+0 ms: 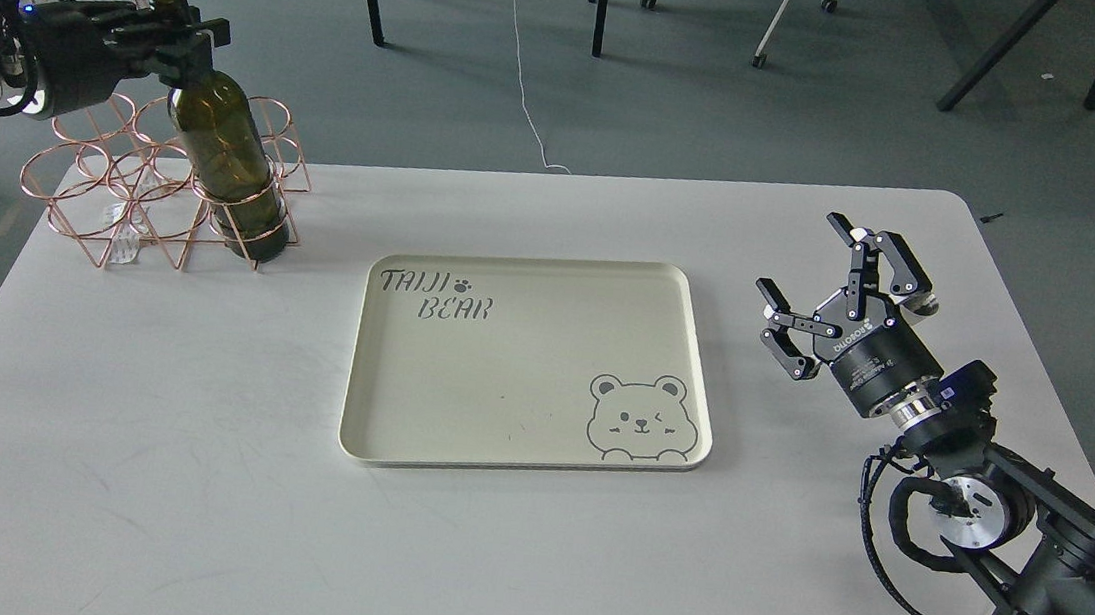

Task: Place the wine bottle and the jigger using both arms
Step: 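Adjust the bottle upright in the rack and open the left gripper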

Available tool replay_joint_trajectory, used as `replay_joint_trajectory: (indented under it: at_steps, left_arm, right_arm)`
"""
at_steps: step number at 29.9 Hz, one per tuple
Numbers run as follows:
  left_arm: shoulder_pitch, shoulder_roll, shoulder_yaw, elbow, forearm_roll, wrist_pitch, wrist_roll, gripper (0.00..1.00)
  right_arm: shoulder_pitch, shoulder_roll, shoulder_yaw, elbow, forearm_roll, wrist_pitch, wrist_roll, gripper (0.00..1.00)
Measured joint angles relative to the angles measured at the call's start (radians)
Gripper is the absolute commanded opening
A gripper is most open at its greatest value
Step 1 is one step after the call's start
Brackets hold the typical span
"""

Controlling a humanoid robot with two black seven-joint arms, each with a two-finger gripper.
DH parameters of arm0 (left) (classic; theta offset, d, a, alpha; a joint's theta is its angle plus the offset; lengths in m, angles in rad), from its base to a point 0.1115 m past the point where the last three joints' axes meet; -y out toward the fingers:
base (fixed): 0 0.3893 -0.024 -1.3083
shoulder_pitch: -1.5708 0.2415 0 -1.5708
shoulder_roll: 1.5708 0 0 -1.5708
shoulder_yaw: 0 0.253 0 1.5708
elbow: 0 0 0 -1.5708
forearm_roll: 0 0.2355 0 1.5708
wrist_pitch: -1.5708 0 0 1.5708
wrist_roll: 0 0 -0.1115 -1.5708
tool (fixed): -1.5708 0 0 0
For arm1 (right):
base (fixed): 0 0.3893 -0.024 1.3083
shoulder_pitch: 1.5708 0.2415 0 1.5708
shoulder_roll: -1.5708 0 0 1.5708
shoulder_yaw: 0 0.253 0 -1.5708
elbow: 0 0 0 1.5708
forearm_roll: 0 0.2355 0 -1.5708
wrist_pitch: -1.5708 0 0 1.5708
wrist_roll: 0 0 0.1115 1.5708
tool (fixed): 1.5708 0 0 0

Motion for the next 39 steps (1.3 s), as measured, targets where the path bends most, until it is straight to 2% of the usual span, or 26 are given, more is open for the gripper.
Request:
replay_joint_trajectory:
  at_steps: [2,3,4,6,7,30,39]
  left_arm:
    - [-0.001,0.000,0.000,0.000,0.000,-0.001,0.000,0.08]
    - [-0.001,0.000,0.000,0.000,0.000,-0.002,0.000,0.13]
    - [-0.001,-0.001,0.000,0.000,0.000,-0.002,0.000,0.27]
    - [-0.001,-0.002,0.000,0.000,0.000,-0.002,0.000,0.85]
    - [-0.001,-0.003,0.000,0.000,0.000,-0.002,0.000,1.00]
    - [-0.001,-0.003,-0.001,-0.001,-0.003,0.002,0.000,0.99]
    - [0.000,0.077,-0.006,-0.021,-0.003,0.005,0.000,0.99]
  right_arm:
    - [0.000,0.000,0.000,0.000,0.000,0.000,0.000,0.99]
    - [0.000,0.000,0.001,0.000,0.000,0.000,0.000,0.99]
    - [0.000,0.000,0.001,0.000,0.000,0.000,0.000,0.99]
    - [0.000,0.000,0.001,0.000,0.000,0.000,0.000,0.99]
    - [0.000,0.000,0.001,0.000,0.000,0.000,0.000,0.99]
    - [0.000,0.000,0.002,0.000,0.000,0.000,0.000,0.99]
    - [0.000,0.000,0.008,0.000,0.000,0.000,0.000,0.99]
